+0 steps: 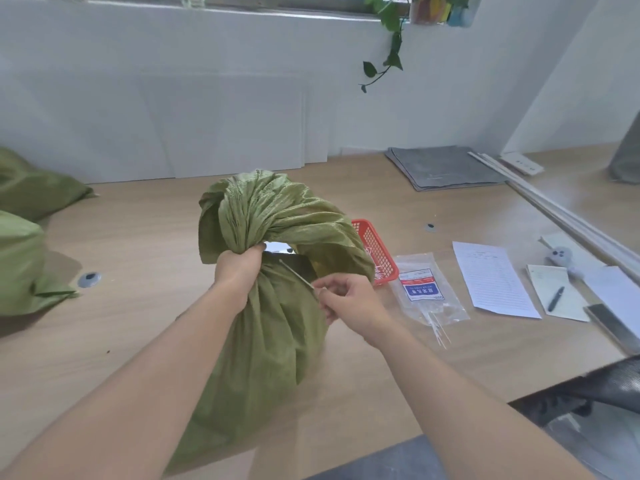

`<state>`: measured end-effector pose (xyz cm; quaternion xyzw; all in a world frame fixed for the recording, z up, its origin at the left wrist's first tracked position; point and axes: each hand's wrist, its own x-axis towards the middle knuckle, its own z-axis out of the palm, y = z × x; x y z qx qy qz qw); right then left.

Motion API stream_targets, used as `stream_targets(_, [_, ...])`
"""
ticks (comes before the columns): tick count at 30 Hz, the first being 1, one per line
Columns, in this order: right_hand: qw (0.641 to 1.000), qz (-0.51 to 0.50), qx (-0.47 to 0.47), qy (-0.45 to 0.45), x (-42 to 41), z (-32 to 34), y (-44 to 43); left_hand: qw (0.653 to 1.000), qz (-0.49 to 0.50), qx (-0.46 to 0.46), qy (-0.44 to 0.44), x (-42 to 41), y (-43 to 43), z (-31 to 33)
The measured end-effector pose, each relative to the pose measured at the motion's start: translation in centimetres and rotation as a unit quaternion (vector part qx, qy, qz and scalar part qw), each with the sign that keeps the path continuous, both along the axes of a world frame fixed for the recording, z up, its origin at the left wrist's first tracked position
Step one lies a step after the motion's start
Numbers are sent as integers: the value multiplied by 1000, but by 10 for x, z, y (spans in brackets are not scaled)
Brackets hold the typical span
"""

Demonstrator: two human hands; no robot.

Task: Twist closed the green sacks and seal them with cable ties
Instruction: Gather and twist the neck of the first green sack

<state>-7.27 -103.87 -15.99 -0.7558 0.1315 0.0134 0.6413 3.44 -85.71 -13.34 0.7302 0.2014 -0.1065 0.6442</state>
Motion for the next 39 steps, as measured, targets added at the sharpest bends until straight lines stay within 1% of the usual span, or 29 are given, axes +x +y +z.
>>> stream_targets(4, [999, 13, -10, -33, 26, 4, 16, 999, -34, 23, -2, 2, -7, -4])
stream_targets(8, [997, 37, -48, -46, 46, 0, 20, 998, -45, 37, 2, 4, -6, -8])
stream_targets(11, [994, 70, -75, -49, 52, -2, 23, 998, -40, 39, 3, 7, -3, -16])
stream_targets(14, [991, 80, -102, -47, 61, -3, 22, 999, -32, 40, -3, 10, -4, -21])
stream_targets(19, [988, 118, -92, -40, 74, -2, 27, 999, -19, 41, -16, 12, -5, -25])
stream_targets(23, [979, 159, -116, -51, 81, 1, 26, 999, -9, 42, -15, 17, -3, -25])
stream_targets(29, [972, 186, -133, -55, 88, 1, 25, 999, -6, 41, -8, 23, 1, -30])
stream_targets(34, [978, 162, -126, -33, 92, -2, 26, 1000, -7, 20, -10, 28, 4, -35])
stream_targets(37, [990, 109, -85, -13, 97, -4, 33, 1000, -6, -6, -7, 28, 3, -38])
stream_targets(39, [997, 64, -50, 10, 102, -1, 39, 999, -25, -26, -17, 24, 1, -40])
